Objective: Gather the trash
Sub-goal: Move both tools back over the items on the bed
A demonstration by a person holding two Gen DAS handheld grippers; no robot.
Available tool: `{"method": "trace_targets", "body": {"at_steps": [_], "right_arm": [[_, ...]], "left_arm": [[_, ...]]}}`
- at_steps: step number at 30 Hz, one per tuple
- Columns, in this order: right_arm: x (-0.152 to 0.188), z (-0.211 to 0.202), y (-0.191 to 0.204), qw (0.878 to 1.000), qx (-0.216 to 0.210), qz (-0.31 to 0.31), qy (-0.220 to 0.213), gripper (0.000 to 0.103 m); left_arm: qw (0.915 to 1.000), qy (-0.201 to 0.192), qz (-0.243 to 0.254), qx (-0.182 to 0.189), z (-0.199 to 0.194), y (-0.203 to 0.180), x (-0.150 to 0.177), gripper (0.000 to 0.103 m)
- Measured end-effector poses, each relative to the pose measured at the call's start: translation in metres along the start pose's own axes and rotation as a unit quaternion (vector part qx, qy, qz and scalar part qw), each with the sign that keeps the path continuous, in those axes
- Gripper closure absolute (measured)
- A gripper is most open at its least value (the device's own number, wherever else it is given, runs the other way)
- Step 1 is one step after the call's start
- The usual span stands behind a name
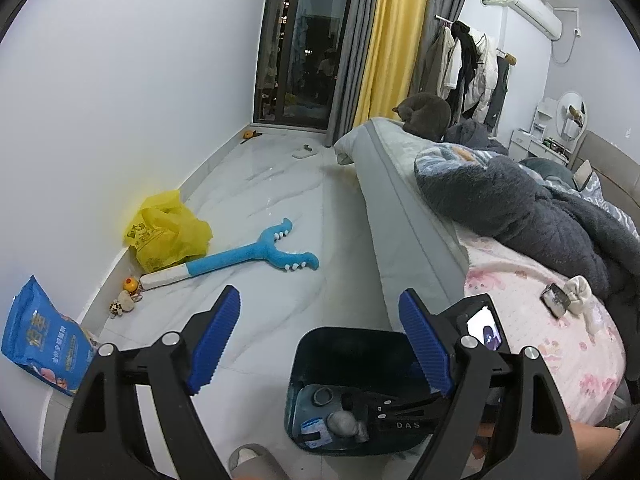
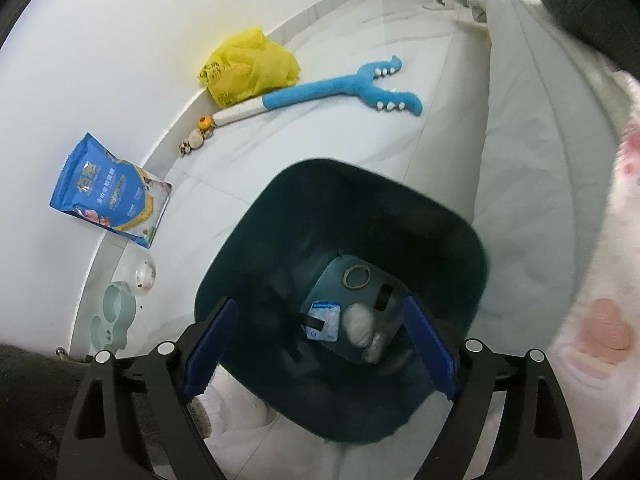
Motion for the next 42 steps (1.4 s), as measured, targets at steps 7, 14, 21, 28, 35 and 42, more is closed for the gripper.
{"method": "trace_targets", "body": {"at_steps": [7, 14, 21, 28, 35, 42], "right_arm": [[-0.008, -0.038, 0.000, 0.999, -0.008, -0.013, -0.034, 0.017], [-0.017, -0.082, -0.003, 0.997, -0.012, -0.026, -0.077, 0.016], [-0.015, -0.118, -0.022, 0.994, -0.004, -0.030, -0.109, 0.015], [-0.008, -0.146, -0.049, 0.991, 0.010, -0.021, -0.128, 0.015], [-0.001, -0.173, -0.076, 0.989, 0.028, -0.015, -0.147, 0.014], [0.008, -0.192, -0.100, 0.986, 0.045, -0.008, -0.159, 0.013]], "left_arm": [[0.9998, -0.014, 0.011, 0.009, -0.007, -0.018, -0.009, 0.019], [0.9993, -0.017, 0.021, 0.025, -0.008, -0.042, -0.012, 0.014], [0.9988, -0.015, 0.016, 0.043, -0.005, -0.060, -0.013, 0.011], [0.9978, -0.017, 0.023, 0.059, -0.003, -0.086, -0.016, 0.008], [0.9970, -0.017, 0.033, 0.067, 0.000, -0.110, -0.016, 0.008], [0.9956, -0.010, 0.043, 0.083, 0.003, -0.134, -0.013, 0.006]]}}
Point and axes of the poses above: each gripper's, at about its wrist camera, not at the fingertips, and z roughly the way its jaws point, y to its left, x to its underside, the point moved 5 cm from there along z, roughly the way its jaws point, and after that the axes turned 5 degrees about -y, right-handed, at the moved point
